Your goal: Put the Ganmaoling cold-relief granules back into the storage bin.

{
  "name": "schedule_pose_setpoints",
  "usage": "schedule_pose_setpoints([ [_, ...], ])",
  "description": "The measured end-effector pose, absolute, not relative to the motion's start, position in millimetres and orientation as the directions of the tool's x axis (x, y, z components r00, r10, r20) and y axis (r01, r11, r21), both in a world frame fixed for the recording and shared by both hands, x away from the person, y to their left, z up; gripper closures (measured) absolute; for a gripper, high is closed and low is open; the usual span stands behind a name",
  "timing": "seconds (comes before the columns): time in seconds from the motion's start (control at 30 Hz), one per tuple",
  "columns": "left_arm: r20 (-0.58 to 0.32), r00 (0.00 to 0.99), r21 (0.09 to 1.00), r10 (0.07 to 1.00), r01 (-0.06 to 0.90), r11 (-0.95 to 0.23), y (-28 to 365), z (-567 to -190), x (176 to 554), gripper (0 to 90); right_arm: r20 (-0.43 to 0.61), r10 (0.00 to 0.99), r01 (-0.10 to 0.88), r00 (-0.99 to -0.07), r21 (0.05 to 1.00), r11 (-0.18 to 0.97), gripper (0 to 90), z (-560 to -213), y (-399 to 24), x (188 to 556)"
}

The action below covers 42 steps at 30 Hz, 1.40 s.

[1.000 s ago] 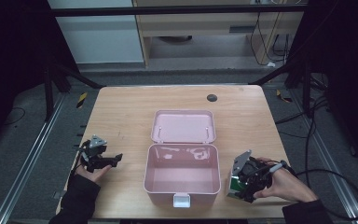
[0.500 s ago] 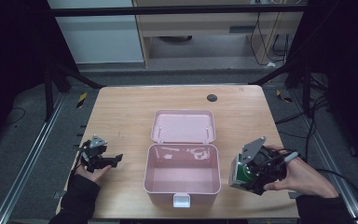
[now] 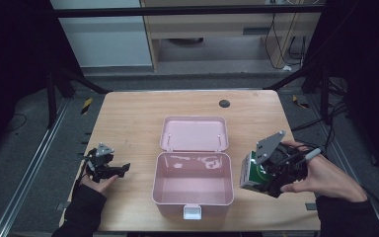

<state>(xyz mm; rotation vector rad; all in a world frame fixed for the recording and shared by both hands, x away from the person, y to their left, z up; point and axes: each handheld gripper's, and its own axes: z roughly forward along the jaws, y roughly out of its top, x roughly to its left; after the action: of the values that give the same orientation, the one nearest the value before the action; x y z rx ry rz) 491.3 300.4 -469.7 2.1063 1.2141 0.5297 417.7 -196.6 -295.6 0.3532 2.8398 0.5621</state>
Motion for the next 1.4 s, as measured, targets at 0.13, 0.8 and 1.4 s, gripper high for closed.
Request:
schedule_pose_setpoints([
  [0.13, 0.025, 0.491, 0.701, 0.871, 0.612, -0.366, 300.4, -469.9, 491.4, 20.6, -0.186, 0.259, 0.166, -0.948, 0.403, 0.900, 15.8, -284.6, -188.6, 420.3],
  [0.8, 0.025, 0.491, 0.703, 0.871, 0.611, -0.365, 299.9, -469.6, 491.8, 20.5, -0.196, 0.214, 0.110, -0.957, 0.439, 0.892, 15.9, -266.1, -146.1, 435.3],
  [1.4, 0.025, 0.491, 0.704, 0.871, 0.610, -0.364, 300.1, -469.3, 492.2, 20.4, -0.174, 0.157, 0.073, -0.972, 0.410, 0.909, 15.8, -282.6, -113.7, 446.4],
])
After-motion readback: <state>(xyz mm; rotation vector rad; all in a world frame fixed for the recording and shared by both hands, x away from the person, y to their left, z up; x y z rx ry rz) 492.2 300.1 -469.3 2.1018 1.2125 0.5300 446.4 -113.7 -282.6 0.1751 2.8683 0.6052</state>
